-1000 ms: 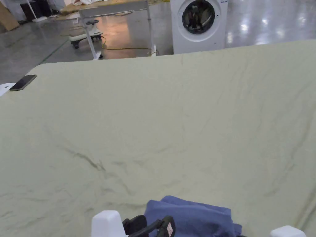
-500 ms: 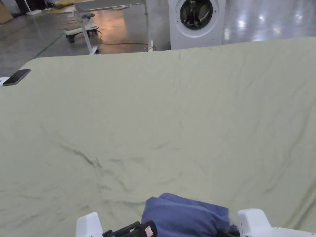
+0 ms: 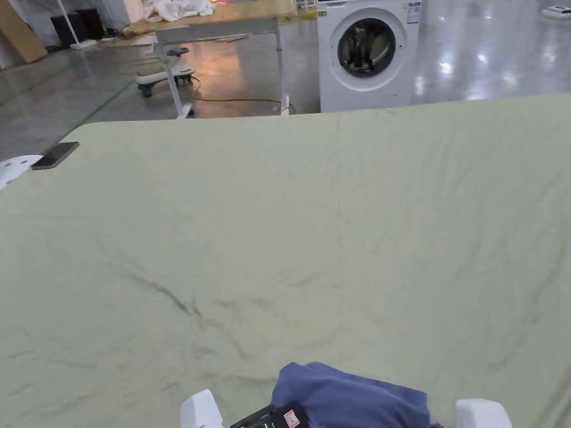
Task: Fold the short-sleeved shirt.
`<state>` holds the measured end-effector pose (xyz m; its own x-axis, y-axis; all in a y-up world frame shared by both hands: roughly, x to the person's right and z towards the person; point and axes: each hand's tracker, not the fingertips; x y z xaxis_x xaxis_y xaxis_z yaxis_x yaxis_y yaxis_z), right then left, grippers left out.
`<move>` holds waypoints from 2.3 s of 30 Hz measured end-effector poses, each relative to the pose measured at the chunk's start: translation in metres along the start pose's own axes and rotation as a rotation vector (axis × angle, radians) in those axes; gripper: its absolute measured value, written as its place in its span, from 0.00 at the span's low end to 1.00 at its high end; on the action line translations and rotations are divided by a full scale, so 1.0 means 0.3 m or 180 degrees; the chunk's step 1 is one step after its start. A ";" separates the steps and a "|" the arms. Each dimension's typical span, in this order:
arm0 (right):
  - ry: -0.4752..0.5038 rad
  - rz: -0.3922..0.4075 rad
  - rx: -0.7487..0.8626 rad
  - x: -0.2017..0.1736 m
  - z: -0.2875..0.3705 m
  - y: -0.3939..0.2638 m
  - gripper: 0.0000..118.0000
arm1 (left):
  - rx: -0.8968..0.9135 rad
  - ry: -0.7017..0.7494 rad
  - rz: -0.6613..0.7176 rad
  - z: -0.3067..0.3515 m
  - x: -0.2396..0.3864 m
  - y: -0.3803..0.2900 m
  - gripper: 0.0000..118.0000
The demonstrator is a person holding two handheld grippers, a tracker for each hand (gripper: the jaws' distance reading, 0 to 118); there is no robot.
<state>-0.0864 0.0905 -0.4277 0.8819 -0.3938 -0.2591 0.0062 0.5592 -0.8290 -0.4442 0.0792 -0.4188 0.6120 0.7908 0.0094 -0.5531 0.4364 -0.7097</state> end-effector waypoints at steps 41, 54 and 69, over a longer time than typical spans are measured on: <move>-0.0141 0.0267 0.2097 0.010 0.571 0.161 0.00 | 0.1993 0.1576 -0.2478 0.618 0.498 0.240 0.65; -0.0465 0.0760 0.2694 -0.056 0.623 0.054 0.00 | 0.2341 0.1246 -0.3093 0.480 0.640 -0.012 0.00; -0.0485 0.0735 0.2794 -0.071 0.653 0.063 0.00 | 0.2468 0.1272 -0.2902 0.534 0.653 -0.004 0.00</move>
<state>-0.0127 0.2524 -0.3408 0.9579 -0.1381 -0.2517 0.1229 0.9896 -0.0750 -0.4141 0.3024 -0.3034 0.9980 -0.0550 -0.0324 0.0563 0.9975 0.0425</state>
